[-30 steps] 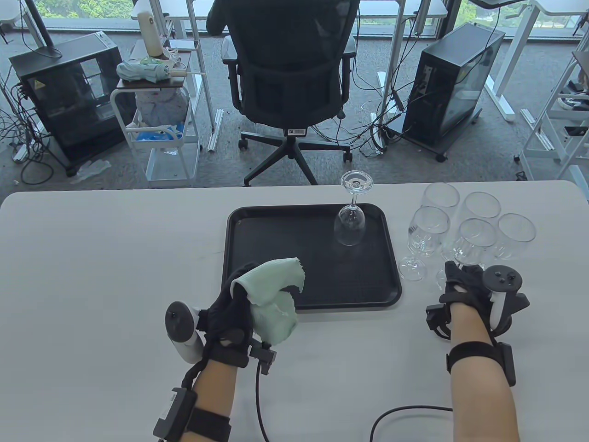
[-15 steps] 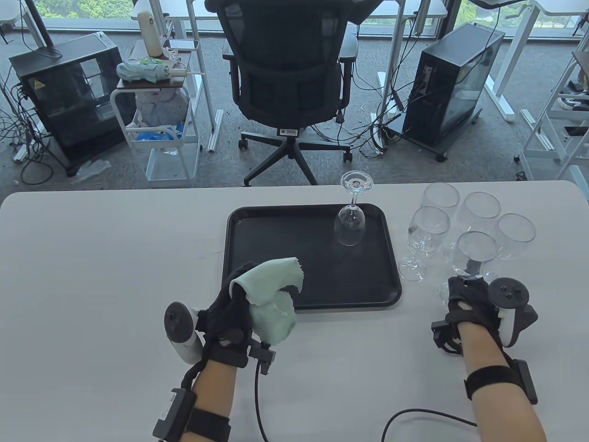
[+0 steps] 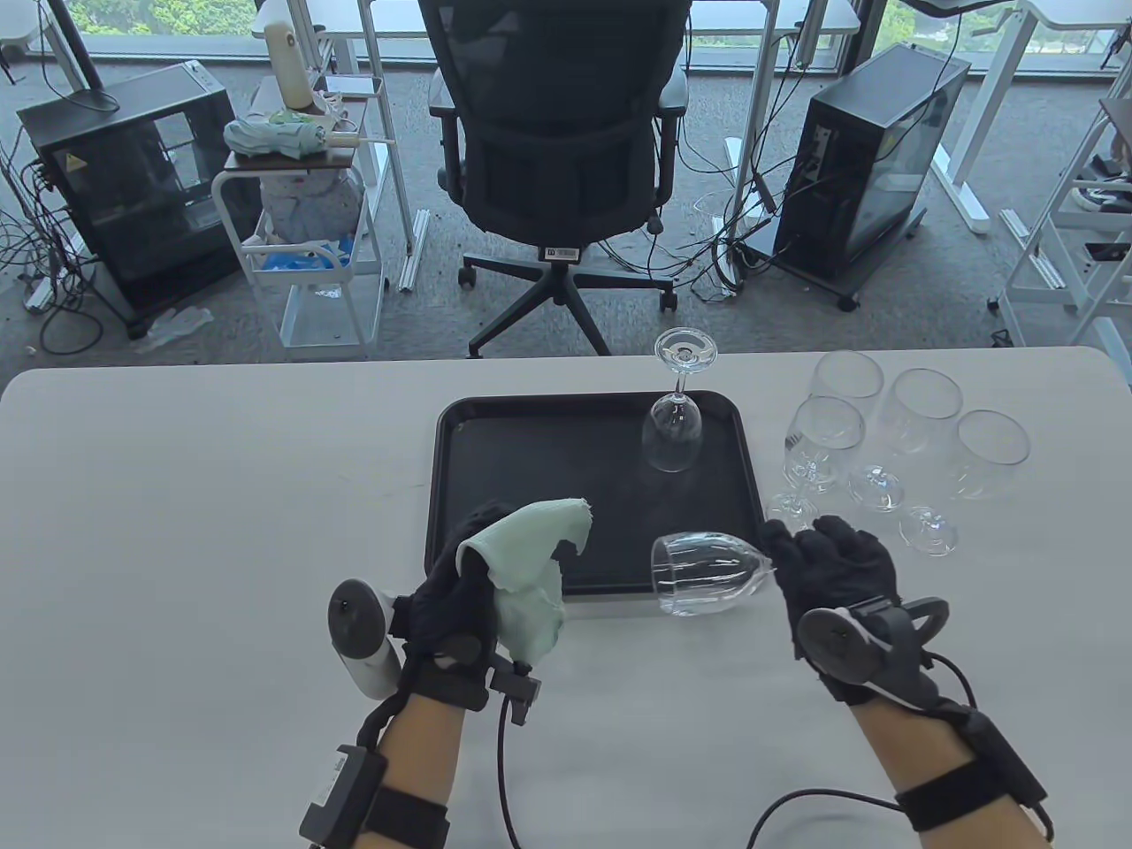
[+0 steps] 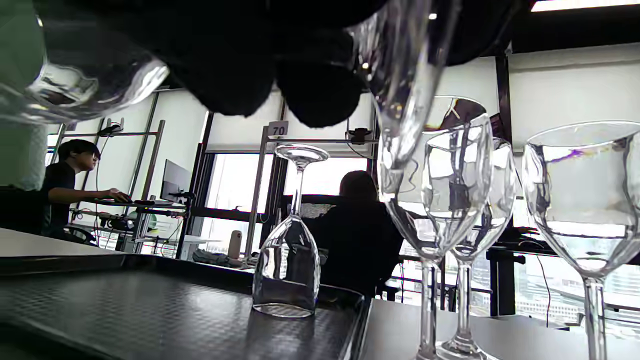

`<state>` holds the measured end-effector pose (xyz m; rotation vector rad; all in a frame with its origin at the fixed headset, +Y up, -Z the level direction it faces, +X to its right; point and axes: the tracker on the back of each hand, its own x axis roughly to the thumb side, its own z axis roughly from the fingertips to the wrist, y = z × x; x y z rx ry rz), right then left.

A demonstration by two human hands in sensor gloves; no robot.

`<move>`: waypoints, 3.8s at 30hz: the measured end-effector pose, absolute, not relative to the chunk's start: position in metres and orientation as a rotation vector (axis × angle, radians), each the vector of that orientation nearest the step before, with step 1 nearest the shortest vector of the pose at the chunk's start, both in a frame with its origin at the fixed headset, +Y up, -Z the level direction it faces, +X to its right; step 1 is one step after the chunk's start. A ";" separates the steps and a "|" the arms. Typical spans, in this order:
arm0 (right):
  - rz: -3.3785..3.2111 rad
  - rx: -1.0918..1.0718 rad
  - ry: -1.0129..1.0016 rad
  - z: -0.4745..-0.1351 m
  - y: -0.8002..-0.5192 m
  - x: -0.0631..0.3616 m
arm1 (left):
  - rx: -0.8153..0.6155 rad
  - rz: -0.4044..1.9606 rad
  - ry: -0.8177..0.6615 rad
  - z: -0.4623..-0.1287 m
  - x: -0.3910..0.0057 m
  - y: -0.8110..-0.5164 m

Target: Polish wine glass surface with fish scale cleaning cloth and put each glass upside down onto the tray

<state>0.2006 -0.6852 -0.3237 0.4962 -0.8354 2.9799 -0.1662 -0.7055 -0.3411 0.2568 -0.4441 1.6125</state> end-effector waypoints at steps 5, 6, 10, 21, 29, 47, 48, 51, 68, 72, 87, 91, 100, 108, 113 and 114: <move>2.978 0.494 -0.835 -0.320 -0.681 0.144 | 0.249 1.591 -0.491 -0.337 -0.156 -0.701; 2.961 0.490 -0.846 -0.320 -0.680 0.137 | 0.246 1.584 -0.499 -0.336 -0.154 -0.701; 2.914 0.455 -0.864 -0.317 -0.673 0.112 | 0.216 1.526 -0.517 -0.337 -0.149 -0.702; 2.656 0.657 -1.001 -0.306 -0.679 0.117 | 0.269 1.381 -0.513 -0.335 -0.144 -0.704; 2.176 0.430 -0.596 -0.336 -0.701 0.186 | 0.294 1.505 -0.452 -0.337 -0.154 -0.707; 2.121 0.739 -0.673 -0.340 -0.703 0.181 | 0.224 1.479 -0.482 -0.338 -0.149 -0.707; 2.101 0.746 -0.676 -0.339 -0.703 0.181 | 0.213 1.496 -0.481 -0.338 -0.148 -0.708; 2.021 0.662 -0.564 -0.342 -0.704 0.181 | 0.228 1.477 -0.477 -0.337 -0.147 -0.708; 1.952 0.569 -0.386 -0.342 -0.707 0.182 | 0.277 1.440 -0.517 -0.333 -0.145 -0.704; 1.974 0.573 -0.306 -0.341 -0.706 0.181 | 0.317 1.393 -0.538 -0.331 -0.147 -0.699; 1.985 0.593 -0.378 -0.338 -0.705 0.184 | 0.297 1.418 -0.536 -0.332 -0.145 -0.702; 2.171 0.828 -0.725 -0.329 -0.697 0.179 | 0.247 1.492 -0.510 -0.335 -0.149 -0.705; 1.910 0.489 -0.234 -0.340 -0.711 0.182 | 0.297 1.396 -0.523 -0.331 -0.146 -0.702; 2.196 0.839 -0.798 -0.328 -0.698 0.179 | 0.234 1.490 -0.512 -0.336 -0.149 -0.707; 1.970 0.599 -0.454 -0.336 -0.707 0.181 | 0.283 1.442 -0.528 -0.333 -0.146 -0.705; 1.925 0.535 -0.350 -0.337 -0.710 0.180 | 0.308 1.418 -0.529 -0.332 -0.147 -0.703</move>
